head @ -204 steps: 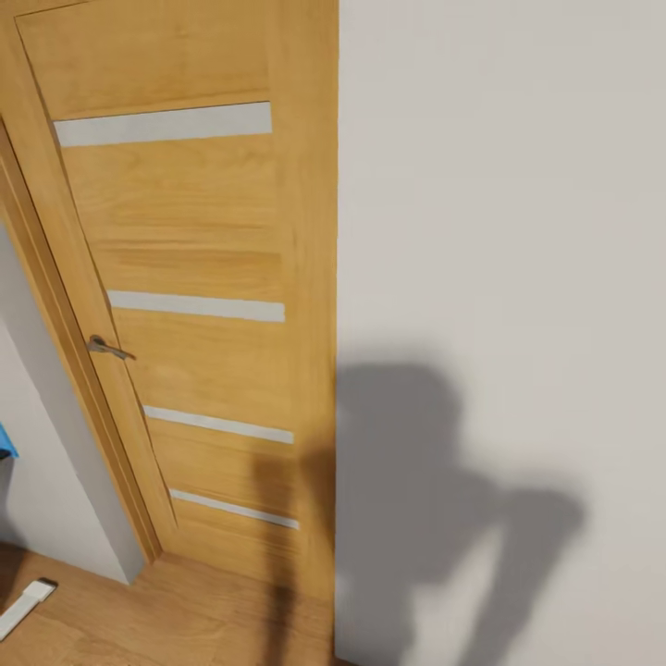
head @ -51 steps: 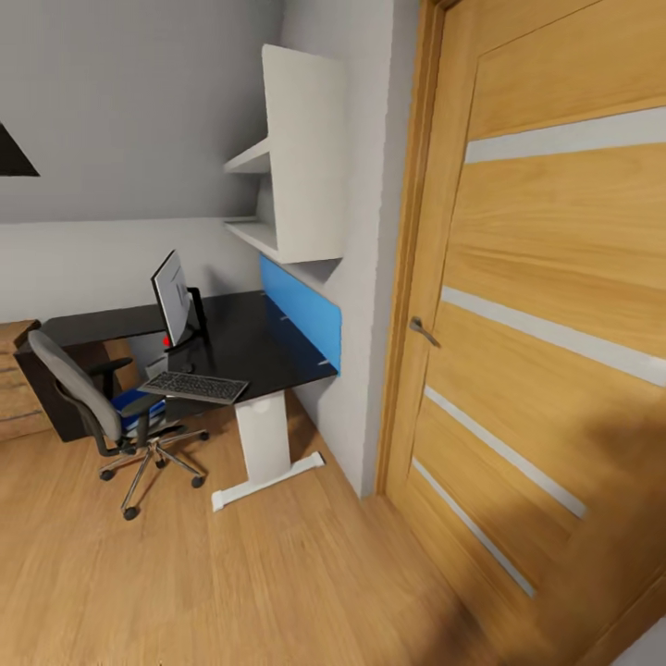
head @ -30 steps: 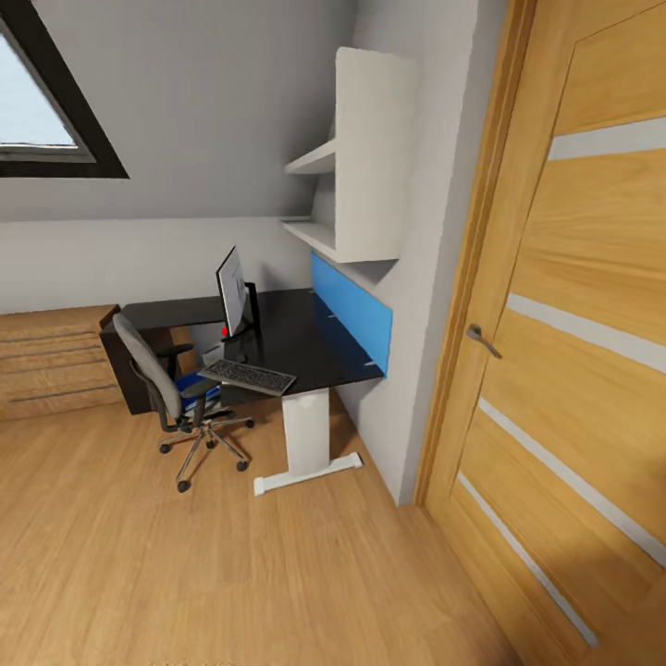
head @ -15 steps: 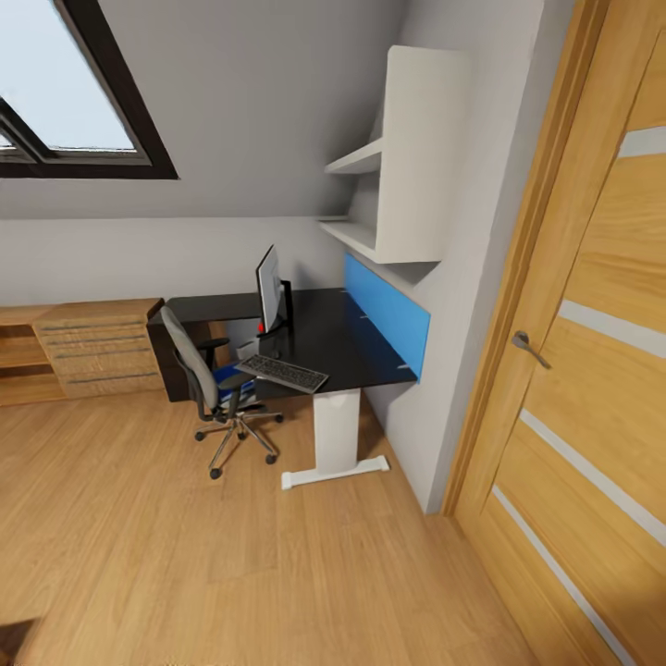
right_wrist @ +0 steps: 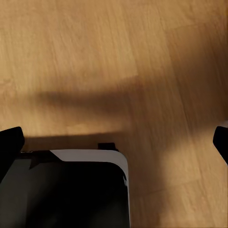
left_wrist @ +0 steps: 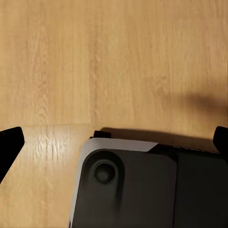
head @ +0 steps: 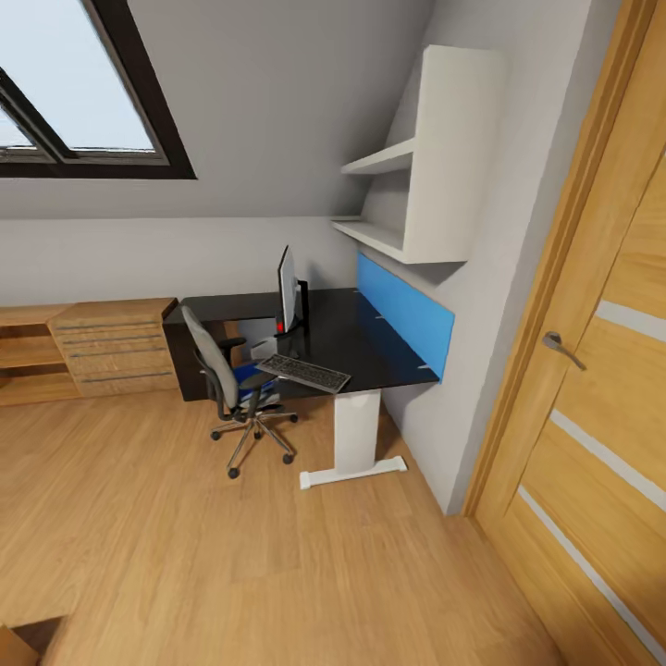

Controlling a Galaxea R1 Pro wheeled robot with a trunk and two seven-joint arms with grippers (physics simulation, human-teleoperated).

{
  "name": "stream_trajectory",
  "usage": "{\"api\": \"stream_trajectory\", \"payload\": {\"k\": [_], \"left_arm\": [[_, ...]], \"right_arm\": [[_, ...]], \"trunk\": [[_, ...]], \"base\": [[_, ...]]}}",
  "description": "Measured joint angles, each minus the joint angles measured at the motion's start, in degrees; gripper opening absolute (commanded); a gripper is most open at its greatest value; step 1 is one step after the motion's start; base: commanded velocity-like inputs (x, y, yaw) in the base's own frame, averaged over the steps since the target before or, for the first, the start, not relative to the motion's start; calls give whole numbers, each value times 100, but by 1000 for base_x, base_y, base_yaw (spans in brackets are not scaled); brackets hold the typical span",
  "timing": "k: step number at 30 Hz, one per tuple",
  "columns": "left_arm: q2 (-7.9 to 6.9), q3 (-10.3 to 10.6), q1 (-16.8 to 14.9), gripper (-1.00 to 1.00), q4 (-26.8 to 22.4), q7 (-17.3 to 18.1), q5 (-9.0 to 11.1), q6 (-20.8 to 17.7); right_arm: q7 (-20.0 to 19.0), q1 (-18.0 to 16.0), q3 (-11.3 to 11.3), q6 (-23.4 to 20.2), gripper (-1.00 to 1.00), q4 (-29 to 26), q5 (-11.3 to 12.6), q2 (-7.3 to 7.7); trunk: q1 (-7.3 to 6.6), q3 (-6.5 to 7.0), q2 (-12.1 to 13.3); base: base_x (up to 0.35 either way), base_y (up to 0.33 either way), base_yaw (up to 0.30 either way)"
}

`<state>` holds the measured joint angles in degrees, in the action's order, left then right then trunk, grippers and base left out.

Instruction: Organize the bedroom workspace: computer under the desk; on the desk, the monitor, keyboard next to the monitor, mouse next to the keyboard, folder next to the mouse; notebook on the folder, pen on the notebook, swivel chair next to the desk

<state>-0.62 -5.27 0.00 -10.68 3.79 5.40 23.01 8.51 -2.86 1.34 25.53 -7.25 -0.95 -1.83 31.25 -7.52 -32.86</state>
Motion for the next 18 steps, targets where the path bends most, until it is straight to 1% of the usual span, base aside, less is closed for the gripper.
{"api": "stream_trajectory", "payload": {"k": [4,7,18], "left_arm": [[0,0,0,100,0,1,1,0],[0,0,0,100,0,-2,1,0],[0,-1,0,100,0,1,1,0]], "right_arm": [[0,0,0,-1,100,0,0,0],[0,0,2,2,100,0,0,0],[0,0,8,2,100,0,-3,0]], "trunk": [[0,0,0],[-2,0,0],[-3,0,-1]], "base": [[23,332,0],[133,296,0],[235,249,0]]}}
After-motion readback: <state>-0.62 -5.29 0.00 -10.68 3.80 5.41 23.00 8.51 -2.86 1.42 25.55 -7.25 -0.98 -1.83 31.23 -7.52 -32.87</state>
